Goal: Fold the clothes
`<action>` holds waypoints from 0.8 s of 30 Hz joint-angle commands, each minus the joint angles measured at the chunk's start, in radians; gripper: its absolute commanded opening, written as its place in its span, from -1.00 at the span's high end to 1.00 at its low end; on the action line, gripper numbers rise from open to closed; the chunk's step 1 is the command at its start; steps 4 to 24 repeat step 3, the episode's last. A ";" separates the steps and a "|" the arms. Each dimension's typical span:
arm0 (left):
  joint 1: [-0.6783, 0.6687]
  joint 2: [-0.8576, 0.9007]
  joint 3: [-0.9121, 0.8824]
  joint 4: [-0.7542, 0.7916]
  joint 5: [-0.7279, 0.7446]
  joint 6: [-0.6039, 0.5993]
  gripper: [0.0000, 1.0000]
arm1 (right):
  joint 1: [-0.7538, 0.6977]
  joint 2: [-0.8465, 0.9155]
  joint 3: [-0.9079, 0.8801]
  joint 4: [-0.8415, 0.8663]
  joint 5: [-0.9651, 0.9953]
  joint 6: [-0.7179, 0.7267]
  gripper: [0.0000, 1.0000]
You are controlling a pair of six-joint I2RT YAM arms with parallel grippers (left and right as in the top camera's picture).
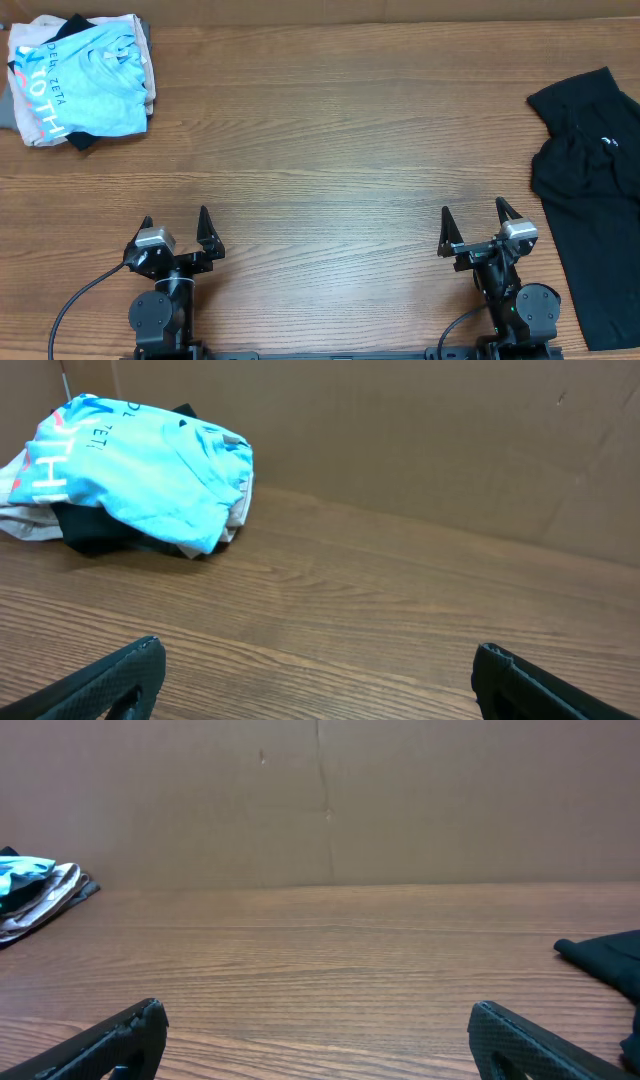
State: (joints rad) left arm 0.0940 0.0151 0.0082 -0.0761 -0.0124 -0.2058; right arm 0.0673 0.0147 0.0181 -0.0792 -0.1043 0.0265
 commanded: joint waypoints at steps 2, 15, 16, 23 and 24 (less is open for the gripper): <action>0.010 -0.011 -0.003 0.002 -0.014 0.011 -1.00 | 0.003 -0.012 -0.010 0.005 0.006 0.003 -1.00; 0.010 -0.011 -0.003 0.002 -0.014 0.011 -1.00 | 0.003 -0.012 -0.010 0.005 0.006 0.003 -1.00; 0.010 -0.011 -0.003 0.002 -0.014 0.011 -1.00 | 0.003 -0.012 -0.010 0.005 0.006 0.003 -1.00; 0.010 -0.011 -0.003 0.002 -0.014 0.011 -1.00 | 0.003 -0.012 -0.010 0.005 0.006 0.003 -1.00; 0.010 -0.011 -0.003 0.002 -0.014 0.011 -1.00 | 0.003 -0.012 -0.010 0.005 0.006 0.003 -1.00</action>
